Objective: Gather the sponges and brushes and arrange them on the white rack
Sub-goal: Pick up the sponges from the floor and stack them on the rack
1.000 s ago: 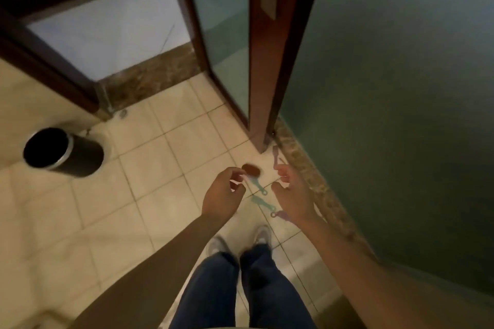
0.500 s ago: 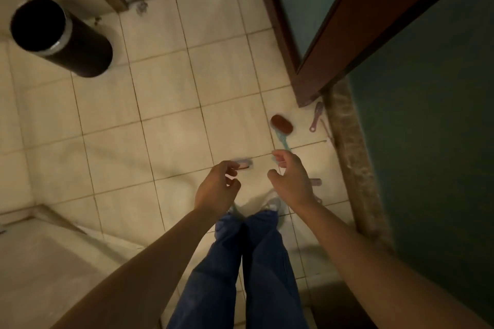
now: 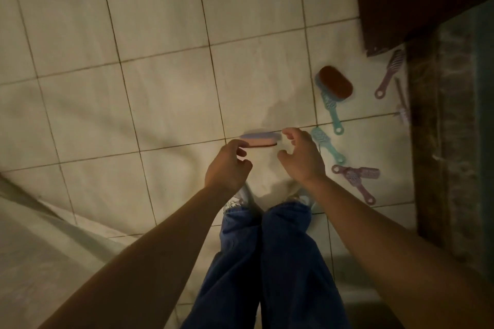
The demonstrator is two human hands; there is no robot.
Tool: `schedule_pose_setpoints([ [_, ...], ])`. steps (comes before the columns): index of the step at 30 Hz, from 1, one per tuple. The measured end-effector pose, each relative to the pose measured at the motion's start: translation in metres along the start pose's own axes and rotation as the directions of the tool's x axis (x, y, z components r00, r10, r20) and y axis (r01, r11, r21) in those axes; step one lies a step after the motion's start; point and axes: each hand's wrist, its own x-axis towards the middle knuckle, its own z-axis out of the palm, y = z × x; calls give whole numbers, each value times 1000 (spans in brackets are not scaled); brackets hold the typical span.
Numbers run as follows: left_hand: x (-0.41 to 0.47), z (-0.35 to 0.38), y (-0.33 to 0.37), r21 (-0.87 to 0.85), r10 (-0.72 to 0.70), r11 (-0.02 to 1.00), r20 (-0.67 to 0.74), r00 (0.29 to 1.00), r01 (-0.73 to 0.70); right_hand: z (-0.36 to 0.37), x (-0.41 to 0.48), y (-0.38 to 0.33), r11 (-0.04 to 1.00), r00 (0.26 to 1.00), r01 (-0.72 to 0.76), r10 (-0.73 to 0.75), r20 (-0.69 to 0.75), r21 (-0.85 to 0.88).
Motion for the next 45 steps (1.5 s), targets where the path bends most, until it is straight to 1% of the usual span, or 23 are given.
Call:
schedule_pose_setpoints([
  [5, 57, 30, -46, 0, -23, 1000, 14, 1000, 23, 48, 52, 23, 995, 997, 67, -64, 52, -67],
  [9, 88, 52, -68, 10, -25, 1000, 19, 999, 25, 79, 86, 39, 969, 986, 132, -107, 126, -209],
  [13, 106, 70, -80, -30, -52, 998, 17, 999, 52, 95, 110, 58, 864, 950, 258, -146, 276, -433],
  [15, 110, 74, -84, -51, -54, 997, -12, 998, 53, 98, 116, 65, 825, 937, 303, -168, 305, -477],
  [17, 112, 73, -84, -76, -50, 996, -39, 998, 47, 97, 119, 69, 826, 939, 311, -193, 284, -469],
  [19, 114, 71, -79, -113, -41, 993, -48, 998, 35, 94, 118, 66, 882, 954, 270, -188, 235, -387],
  [21, 116, 69, -67, -145, -44, 989, -57, 997, 35, 87, 116, 59, 964, 976, 161, -124, 176, -211],
  [22, 117, 68, -58, -168, -59, 985, -50, 997, 49, 83, 116, 54, 992, 985, 83, -67, 157, -99],
  [23, 119, 69, -48, -197, -81, 978, -34, 996, 73, 77, 116, 49, 1000, 988, -2, -1, 153, 21],
  [24, 121, 70, -38, -226, -104, 969, -10, 995, 99, 71, 117, 45, 987, 985, -83, 60, 164, 138],
  [26, 126, 74, -14, -277, -121, 952, 37, 992, 127, 55, 117, 40, 933, 974, -180, 123, 192, 311],
  [28, 132, 81, 10, -357, -107, 926, 61, 992, 121, 38, 117, 38, 904, 974, -194, 129, 188, 382],
  [30, 138, 88, 33, -432, -86, 896, 56, 995, 102, 21, 120, 41, 891, 977, -193, 134, 167, 411],
  [33, 150, 100, 61, -457, -61, 887, 40, 997, 72, -6, 130, 49, 871, 980, -192, 145, 137, 452],
  [35, 158, 108, 74, -459, -37, 887, 40, 999, 51, -22, 139, 58, 881, 988, -149, 118, 97, 449],
  [37, 166, 114, 83, -451, -8, 892, 22, 1000, 17, -33, 151, 69, 917, 996, -71, 83, -14, 392],
  [38, 170, 116, 85, -444, 3, 896, 10, 1000, 1, -36, 158, 74, 950, 991, -28, 66, -114, 311],
  [40, 179, 122, 87, -437, 14, 899, -4, 1000, -14, -43, 174, 85, 999, 941, 15, 2, -338, 48],
  [41, 183, 125, 87, -439, 15, 898, -6, 1000, -16, -46, 184, 91, 997, 912, 19, -48, -406, -74],
  [42, 187, 127, 86, -441, 15, 897, -7, 1000, -16, -48, 194, 96, 987, 899, 18, -86, -430, -159],
  [43, 190, 131, 85, -445, 16, 895, -10, 1000, -18, -49, 203, 101, 977, 903, 10, -101, -417, -214],
  [45, 196, 137, 82, -457, 15, 889, -22, 1000, -24, -48, 219, 108, 961, 932, -27, -75, -355, -274],
])
